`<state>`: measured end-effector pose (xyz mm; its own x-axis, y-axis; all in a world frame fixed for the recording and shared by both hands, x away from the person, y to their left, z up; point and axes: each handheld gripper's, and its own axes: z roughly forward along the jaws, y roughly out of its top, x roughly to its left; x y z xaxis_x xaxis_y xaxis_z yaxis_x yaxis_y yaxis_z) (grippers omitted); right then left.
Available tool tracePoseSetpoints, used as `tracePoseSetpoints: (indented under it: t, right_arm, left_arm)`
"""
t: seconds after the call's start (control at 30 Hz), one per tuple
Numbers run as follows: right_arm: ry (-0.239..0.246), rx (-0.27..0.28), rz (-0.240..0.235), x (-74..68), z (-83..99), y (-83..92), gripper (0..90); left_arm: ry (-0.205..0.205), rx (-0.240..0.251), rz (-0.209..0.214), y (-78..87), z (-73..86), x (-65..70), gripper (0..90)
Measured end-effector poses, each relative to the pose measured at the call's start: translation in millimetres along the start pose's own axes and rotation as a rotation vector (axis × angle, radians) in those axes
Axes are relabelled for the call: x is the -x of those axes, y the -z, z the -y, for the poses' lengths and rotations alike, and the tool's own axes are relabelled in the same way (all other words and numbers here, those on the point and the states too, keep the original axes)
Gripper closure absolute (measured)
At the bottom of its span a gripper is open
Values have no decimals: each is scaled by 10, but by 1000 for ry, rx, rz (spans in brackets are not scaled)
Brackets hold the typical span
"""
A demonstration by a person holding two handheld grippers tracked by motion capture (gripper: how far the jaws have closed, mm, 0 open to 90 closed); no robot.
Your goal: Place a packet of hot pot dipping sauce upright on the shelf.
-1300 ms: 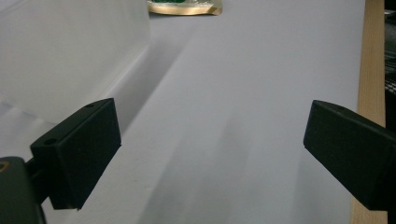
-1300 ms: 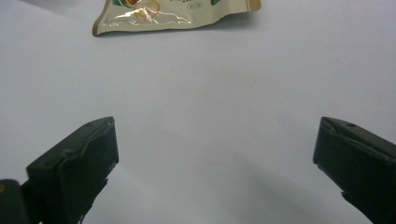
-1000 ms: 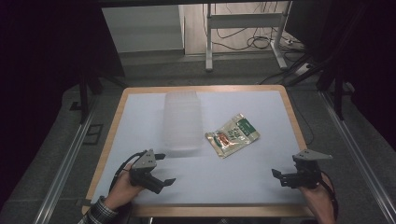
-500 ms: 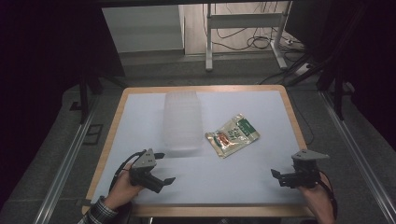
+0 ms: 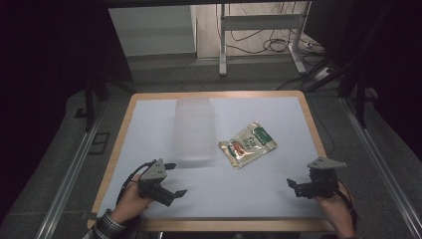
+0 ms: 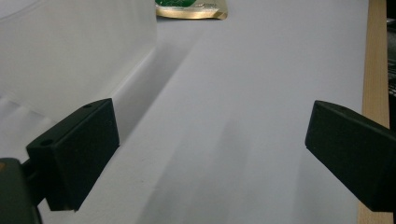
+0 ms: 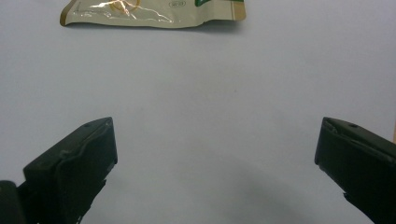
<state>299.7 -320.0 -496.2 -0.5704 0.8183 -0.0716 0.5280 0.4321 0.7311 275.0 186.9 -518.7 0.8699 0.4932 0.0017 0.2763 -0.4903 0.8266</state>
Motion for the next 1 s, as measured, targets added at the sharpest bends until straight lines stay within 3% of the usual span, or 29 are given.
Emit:
tracePoseSetpoints:
  t: [0.77, 1.0]
  right_arm:
    - [6, 15, -27, 16, -187, -192, 0]
    - [5, 8, -33, 40, -283, -311, 0]
  left_arm:
    - [-20, 28, 38, 13, 11, -12, 9]
    - [8, 61, 67, 29, 18, -35, 0]
